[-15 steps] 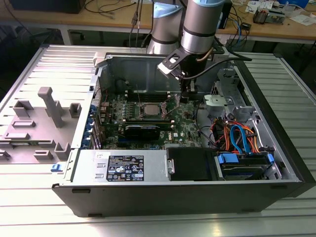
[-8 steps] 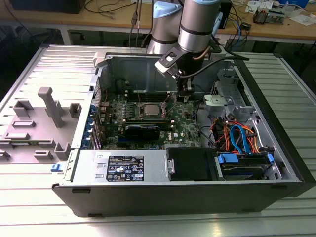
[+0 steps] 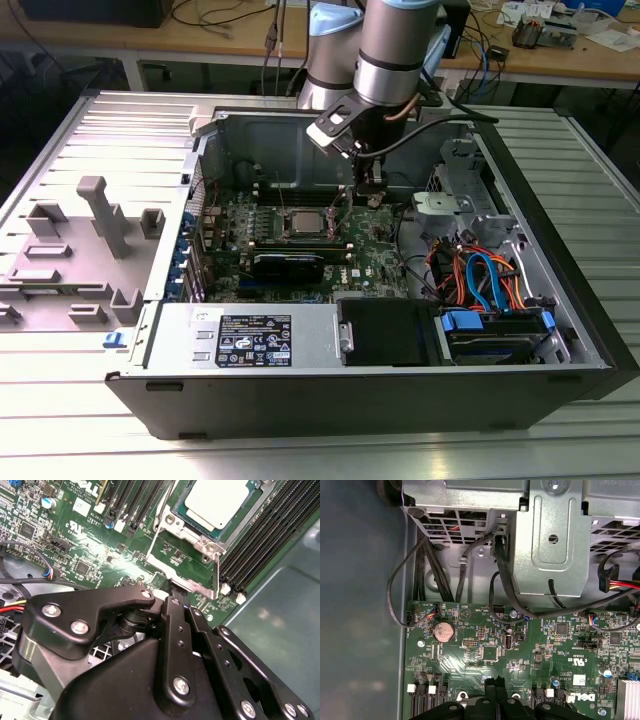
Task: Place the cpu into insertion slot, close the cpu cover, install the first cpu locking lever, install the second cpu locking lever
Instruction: 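Close the cpu cover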
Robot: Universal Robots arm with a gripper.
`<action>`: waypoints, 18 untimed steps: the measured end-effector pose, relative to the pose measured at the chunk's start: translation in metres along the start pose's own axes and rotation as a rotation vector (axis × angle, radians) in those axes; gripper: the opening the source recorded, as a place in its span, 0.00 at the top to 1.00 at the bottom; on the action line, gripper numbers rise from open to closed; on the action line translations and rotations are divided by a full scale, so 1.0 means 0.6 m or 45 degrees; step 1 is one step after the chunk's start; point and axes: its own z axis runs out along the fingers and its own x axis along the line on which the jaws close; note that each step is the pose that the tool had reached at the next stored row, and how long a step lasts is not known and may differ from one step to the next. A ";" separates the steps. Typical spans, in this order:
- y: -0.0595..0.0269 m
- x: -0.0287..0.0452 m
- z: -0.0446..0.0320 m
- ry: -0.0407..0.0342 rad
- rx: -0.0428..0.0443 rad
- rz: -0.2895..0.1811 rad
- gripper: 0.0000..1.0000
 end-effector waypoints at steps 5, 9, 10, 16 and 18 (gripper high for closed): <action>-0.002 0.000 0.000 0.0000 0.000 0.000 0.89; -0.004 0.000 0.000 0.0000 0.000 0.000 0.89; -0.004 0.000 0.000 0.0000 0.000 0.000 0.89; -0.007 0.000 0.000 0.0000 0.000 0.000 0.89; -0.012 0.001 0.000 0.0000 0.000 0.000 0.89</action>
